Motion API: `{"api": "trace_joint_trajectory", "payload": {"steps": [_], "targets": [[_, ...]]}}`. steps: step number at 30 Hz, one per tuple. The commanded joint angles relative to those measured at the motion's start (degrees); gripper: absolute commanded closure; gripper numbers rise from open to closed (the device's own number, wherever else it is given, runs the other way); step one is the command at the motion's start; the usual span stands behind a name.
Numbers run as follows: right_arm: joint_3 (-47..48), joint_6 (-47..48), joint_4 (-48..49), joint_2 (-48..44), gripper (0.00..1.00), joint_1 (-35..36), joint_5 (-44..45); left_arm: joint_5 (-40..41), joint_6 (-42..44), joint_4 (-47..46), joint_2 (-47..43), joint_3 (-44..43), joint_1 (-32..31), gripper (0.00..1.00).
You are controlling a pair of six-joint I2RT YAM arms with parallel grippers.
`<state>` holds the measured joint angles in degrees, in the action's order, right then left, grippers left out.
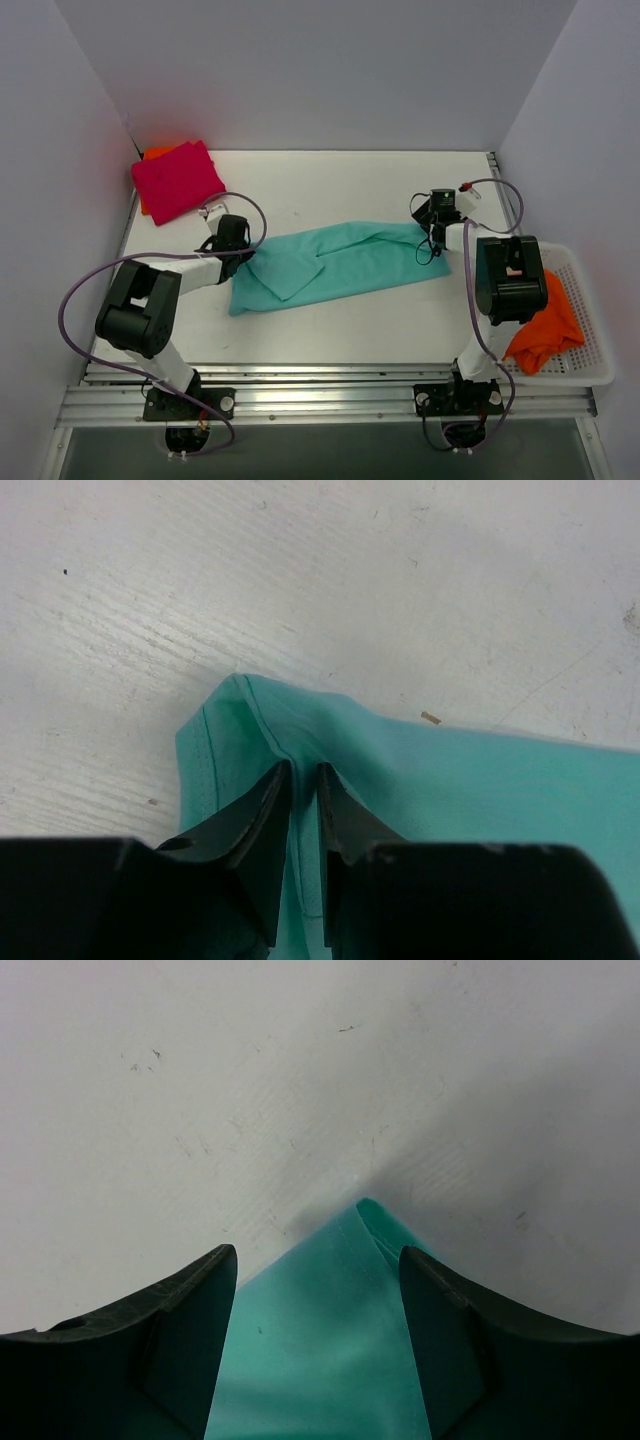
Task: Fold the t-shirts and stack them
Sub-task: Fold the other side of the tshirt into a rectangle
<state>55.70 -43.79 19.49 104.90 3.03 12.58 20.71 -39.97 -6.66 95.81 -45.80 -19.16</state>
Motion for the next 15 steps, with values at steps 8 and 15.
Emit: {"api": "trace_joint_trajectory", "payload": {"steps": [8, 15], "targets": [[6.08, 0.99, 0.29, 8.11, 0.46, -0.39, -1.68, -0.5, 0.85, -2.48, 1.84, -3.42, 1.23, 0.77], [6.61, 1.25, 1.52, 8.65, 0.85, -0.74, -2.91, -1.2, 0.77, -2.92, 2.89, -3.68, 1.93, 0.82]]}}
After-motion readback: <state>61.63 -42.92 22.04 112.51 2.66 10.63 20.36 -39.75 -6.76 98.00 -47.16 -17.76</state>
